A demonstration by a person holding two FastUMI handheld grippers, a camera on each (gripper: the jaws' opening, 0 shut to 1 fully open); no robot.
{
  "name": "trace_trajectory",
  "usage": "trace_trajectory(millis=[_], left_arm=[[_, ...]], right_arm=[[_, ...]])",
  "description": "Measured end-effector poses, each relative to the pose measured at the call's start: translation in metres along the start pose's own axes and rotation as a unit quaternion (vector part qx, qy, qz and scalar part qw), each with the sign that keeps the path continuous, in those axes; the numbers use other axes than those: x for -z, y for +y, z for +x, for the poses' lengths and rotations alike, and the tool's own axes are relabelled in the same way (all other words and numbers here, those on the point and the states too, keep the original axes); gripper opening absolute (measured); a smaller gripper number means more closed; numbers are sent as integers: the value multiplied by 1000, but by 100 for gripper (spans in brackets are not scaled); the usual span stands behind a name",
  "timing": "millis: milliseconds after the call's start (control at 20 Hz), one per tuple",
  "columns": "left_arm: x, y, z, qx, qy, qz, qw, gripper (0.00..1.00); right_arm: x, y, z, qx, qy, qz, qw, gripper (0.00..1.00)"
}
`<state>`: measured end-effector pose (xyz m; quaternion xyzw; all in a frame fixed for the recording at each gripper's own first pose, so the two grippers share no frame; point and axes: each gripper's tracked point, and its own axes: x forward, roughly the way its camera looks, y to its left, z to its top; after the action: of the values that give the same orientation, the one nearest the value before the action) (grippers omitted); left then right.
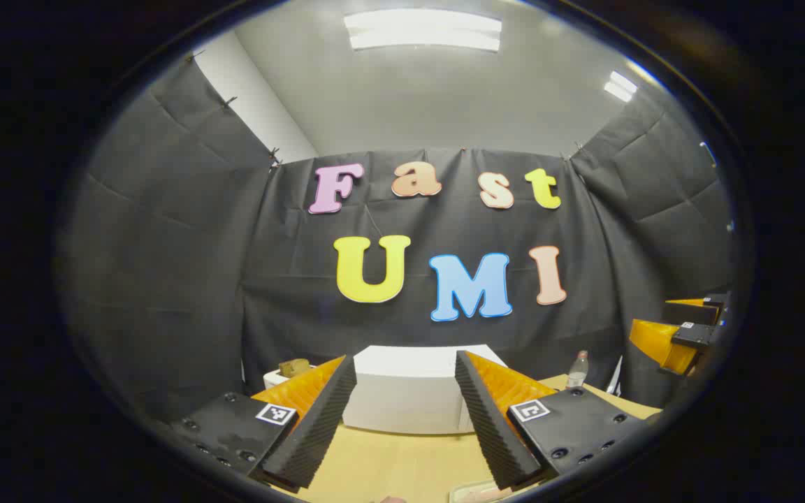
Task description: Open the microwave oven with the left hand, put the food in, and close the microwave oven.
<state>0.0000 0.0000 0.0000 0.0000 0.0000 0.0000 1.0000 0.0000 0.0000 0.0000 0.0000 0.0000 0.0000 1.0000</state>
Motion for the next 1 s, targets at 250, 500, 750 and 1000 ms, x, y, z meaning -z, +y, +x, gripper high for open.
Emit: trace_trajectory(millis=[250,500,750,1000], left_arm=[[5,-9,1,3,6,-4,1000,95],[7,-25,4,10,9,-3,1000,96],[4,-41,9,5,5,4,1000,96],[8,-63,27,2,-2,19,1000,96]], right_arm=[[6,-4,-2,-1,6,1,1000,96],[11,-13,-1,-2,13,9,1000,96],[6,-27,2,-10,4,12,1000,96],[7,-46,2,-25,5,28,999,96]])
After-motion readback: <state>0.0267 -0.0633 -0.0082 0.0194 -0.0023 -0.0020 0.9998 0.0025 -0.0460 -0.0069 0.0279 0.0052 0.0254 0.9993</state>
